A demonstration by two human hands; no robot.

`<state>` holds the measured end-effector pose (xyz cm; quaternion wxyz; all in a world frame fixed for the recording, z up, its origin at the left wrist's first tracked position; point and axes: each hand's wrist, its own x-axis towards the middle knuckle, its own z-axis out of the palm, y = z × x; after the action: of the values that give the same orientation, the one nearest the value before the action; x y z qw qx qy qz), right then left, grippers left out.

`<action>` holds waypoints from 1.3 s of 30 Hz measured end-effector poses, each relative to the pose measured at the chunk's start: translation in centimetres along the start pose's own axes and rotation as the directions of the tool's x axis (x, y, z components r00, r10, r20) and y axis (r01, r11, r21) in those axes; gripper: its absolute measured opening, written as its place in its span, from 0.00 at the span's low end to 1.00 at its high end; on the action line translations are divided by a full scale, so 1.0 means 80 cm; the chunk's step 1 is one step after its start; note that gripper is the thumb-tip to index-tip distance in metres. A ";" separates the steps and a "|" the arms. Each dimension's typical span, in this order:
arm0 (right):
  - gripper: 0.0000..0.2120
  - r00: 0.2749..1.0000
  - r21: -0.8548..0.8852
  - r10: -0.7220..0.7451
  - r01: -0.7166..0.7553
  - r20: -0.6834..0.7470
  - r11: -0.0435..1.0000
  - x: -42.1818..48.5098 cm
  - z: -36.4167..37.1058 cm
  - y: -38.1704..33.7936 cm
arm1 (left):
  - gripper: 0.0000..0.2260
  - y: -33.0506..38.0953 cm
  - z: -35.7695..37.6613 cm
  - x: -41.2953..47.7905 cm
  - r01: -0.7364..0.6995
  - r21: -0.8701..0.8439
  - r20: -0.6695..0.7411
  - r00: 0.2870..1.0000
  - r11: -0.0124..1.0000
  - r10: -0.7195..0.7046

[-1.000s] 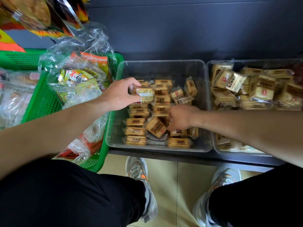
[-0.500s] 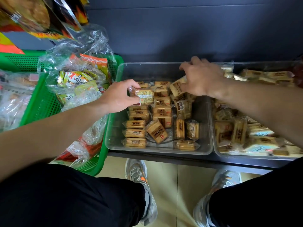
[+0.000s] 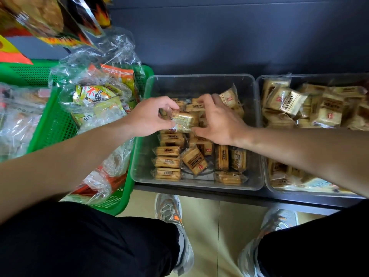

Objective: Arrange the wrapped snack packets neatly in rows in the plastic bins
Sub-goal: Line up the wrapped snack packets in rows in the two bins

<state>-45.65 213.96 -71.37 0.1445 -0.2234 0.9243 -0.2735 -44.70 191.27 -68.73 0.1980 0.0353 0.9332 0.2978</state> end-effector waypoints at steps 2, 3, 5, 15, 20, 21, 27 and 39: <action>0.31 0.999 0.113 0.007 -0.011 0.041 0.993 0.007 -0.006 -0.002 | 0.21 0.002 -0.001 -0.002 -0.013 -0.025 0.002 1.000 1.000 0.013; 0.25 0.997 0.180 0.031 -0.044 0.075 0.983 0.011 -0.011 -0.003 | 0.20 0.004 -0.001 -0.002 -0.020 -0.044 0.004 1.000 0.999 0.020; 0.21 0.973 0.331 0.135 -0.192 0.186 0.924 0.017 -0.017 -0.002 | 0.19 0.009 -0.001 -0.003 -0.040 -0.079 0.011 0.999 0.996 0.041; 0.18 0.845 0.609 0.036 -0.414 0.534 0.677 0.025 -0.023 0.026 | 0.29 0.025 0.006 -0.009 -0.068 -0.043 0.113 0.991 0.997 0.072; 0.20 0.912 0.505 0.050 -0.270 0.408 0.820 0.023 -0.030 0.025 | 0.29 0.030 0.008 -0.005 -0.028 -0.124 0.137 0.989 0.992 0.045; 0.21 0.918 0.500 0.049 -0.259 0.394 0.826 0.023 -0.030 0.025 | 0.28 0.030 0.009 -0.004 -0.030 -0.127 0.128 0.991 0.991 0.047; 0.21 0.922 0.510 0.032 -0.243 0.387 0.825 0.023 -0.032 0.029 | 0.28 0.031 0.011 -0.002 -0.023 -0.124 0.103 0.994 0.992 0.035; 0.11 0.868 -0.050 0.105 -0.092 0.486 0.995 0.015 -0.048 0.038 | 0.20 0.003 0.056 -0.004 -0.035 0.096 0.255 0.967 0.995 0.010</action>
<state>-49.16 217.37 -70.22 0.3838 -0.2395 0.8715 -0.1892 -42.65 193.84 -71.82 0.3103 0.0936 0.9134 0.2463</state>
